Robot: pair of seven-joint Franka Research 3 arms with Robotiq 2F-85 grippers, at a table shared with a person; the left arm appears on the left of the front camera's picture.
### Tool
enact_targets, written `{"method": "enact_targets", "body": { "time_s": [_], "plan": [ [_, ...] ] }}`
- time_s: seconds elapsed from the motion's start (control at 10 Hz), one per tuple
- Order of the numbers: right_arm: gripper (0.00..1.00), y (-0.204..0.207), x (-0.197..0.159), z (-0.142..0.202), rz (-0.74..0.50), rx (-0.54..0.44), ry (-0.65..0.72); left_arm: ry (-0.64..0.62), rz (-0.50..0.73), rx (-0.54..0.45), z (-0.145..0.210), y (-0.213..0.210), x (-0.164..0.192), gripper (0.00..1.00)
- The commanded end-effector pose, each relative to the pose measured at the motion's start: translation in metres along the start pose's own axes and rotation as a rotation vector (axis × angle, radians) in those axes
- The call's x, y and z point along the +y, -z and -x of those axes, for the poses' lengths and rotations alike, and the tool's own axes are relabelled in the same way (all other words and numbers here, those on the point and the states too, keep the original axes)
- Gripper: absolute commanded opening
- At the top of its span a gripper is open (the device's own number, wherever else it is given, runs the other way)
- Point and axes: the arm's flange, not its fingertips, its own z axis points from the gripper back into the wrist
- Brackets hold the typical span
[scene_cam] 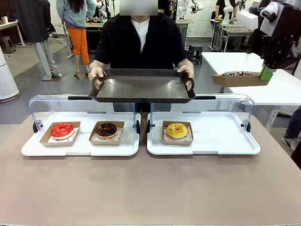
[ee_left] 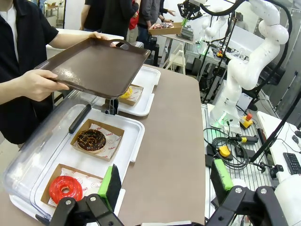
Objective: Provide the desired donut to the person.
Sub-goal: Place the picked Paper togo box onto the Handle tray extended by the person.
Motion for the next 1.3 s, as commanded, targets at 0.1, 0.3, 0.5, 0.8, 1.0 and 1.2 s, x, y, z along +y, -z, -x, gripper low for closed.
{"method": "enact_targets", "body": {
  "time_s": [0.1,0.3,0.5,0.8,1.0,1.2],
  "plan": [
    [0.0,0.003,0.003,0.0,0.004,0.005,0.004,-0.004,0.0,-0.006,-0.002,-0.001,-0.002,1.0],
    [0.0,0.003,0.003,0.0,0.004,0.005,0.004,-0.004,0.0,-0.006,-0.002,-0.001,-0.002,1.0],
    [0.0,0.003,0.003,0.0,0.004,0.005,0.004,-0.004,0.0,-0.006,-0.002,-0.001,-0.002,1.0],
    [0.01,-0.021,0.01,-0.016,0.056,-0.014,-0.024,-0.004,0.0,-0.006,-0.002,-0.001,-0.002,1.0],
    [0.01,-0.055,0.009,-0.05,0.115,-0.009,-0.034,-0.004,0.0,-0.006,-0.002,-0.001,-0.002,1.0],
    [0.01,-0.067,-0.004,-0.088,0.127,-0.006,-0.038,-0.004,0.0,-0.006,-0.002,-0.001,-0.002,1.0]
  ]
}}
